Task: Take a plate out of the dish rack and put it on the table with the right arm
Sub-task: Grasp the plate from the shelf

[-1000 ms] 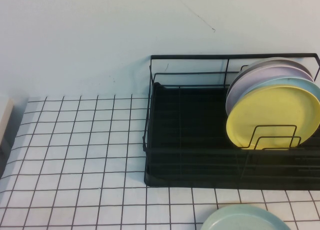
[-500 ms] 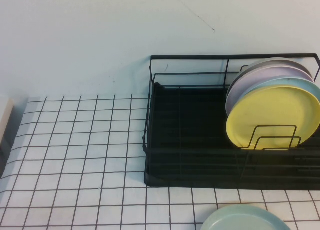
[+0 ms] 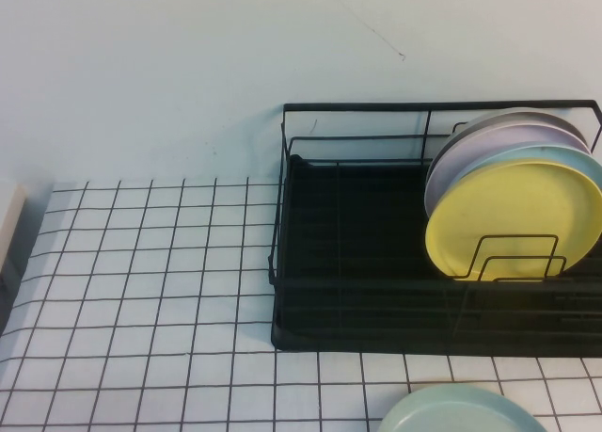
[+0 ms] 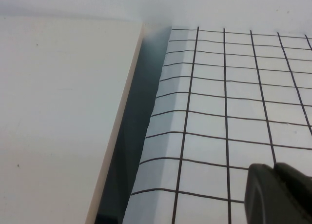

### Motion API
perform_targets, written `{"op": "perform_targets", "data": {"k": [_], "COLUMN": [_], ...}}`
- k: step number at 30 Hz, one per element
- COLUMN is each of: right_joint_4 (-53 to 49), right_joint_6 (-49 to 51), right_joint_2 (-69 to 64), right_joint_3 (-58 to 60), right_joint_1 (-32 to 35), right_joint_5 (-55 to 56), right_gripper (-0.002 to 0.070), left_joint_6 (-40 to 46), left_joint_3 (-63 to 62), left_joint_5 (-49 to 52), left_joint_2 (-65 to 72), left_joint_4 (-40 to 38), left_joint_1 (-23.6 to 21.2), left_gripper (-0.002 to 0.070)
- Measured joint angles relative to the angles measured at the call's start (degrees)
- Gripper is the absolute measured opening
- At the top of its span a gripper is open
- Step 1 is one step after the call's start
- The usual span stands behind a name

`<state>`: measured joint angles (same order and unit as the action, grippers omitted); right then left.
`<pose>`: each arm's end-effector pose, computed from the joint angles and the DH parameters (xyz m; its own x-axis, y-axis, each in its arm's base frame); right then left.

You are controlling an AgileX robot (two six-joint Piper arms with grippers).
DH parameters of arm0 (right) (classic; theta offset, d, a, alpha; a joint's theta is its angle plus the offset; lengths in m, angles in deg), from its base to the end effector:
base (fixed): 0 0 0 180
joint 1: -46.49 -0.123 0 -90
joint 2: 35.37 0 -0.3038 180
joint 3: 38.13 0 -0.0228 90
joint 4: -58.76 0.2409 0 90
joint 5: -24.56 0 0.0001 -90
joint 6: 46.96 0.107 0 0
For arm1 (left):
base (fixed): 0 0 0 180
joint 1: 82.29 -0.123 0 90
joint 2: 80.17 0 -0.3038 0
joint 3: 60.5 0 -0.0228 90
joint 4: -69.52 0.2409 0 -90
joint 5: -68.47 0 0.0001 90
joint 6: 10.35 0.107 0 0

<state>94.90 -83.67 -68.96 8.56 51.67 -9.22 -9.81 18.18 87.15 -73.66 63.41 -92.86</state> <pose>0.0791 0.0281 0.3218 -0.2959 -0.0633 -0.9531 -0.2534 0.9673 0.0144 0.0401 0.0038 0.1748 -0.2192 -0.1339 -0.9664 -0.1716 0.9804 -0.0970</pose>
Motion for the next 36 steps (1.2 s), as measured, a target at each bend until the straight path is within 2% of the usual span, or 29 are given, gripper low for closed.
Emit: {"op": "perform_targets", "data": {"k": [2, 6, 8, 10, 15, 18, 30, 36], "right_joint_4": [0.0, 0.0, 0.0, 0.0, -0.1, -0.2, -0.3, 0.7], "right_joint_6": [-8.2, -25.1, -32.7, -39.2, -50.6, -53.9, -59.8, -62.8], "right_joint_2": [-8.1, -22.3, -28.4, -35.0, -48.8, -54.9, -66.9, -70.3], "right_joint_3": [-6.9, -17.9, -22.1, -25.3, -32.0, -35.6, -40.5, -40.6], "right_joint_1": [-0.5, -1.1, -1.1, -1.1, -1.1, -1.1, -1.2, -1.2], "right_joint_5": [-4.5, -10.2, -10.8, -10.8, -11.7, -12.4, -11.9, -7.3], "right_gripper": [0.0124, 0.0347, 0.0413, 0.0445, 0.0461, 0.046, 0.046, 0.046], "left_joint_6": [0.0, 0.0, 0.0, 0.0, 0.0, 0.0, 0.0, 0.0], "left_joint_3": [0.0, 0.0, 0.0, 0.0, 0.0, 0.0, 0.0, 0.0], "left_joint_5": [0.0, 0.0, 0.0, 0.0, 0.0, 0.0, 0.0, 0.0], "left_joint_2": [0.0, 0.0, 0.0, 0.0, 0.0, 0.0, 0.0, 0.0], "left_joint_4": [0.0, 0.0, 0.0, 0.0, 0.0, 0.0, 0.0, 0.0], "left_joint_1": [0.0, 0.0, 0.0, 0.0, 0.0, 0.0, 0.0, 0.0], "left_gripper": [-0.0003, -0.0003, -0.0003, -0.0003, -0.0003, -0.0003, -0.0003, -0.0003]}}
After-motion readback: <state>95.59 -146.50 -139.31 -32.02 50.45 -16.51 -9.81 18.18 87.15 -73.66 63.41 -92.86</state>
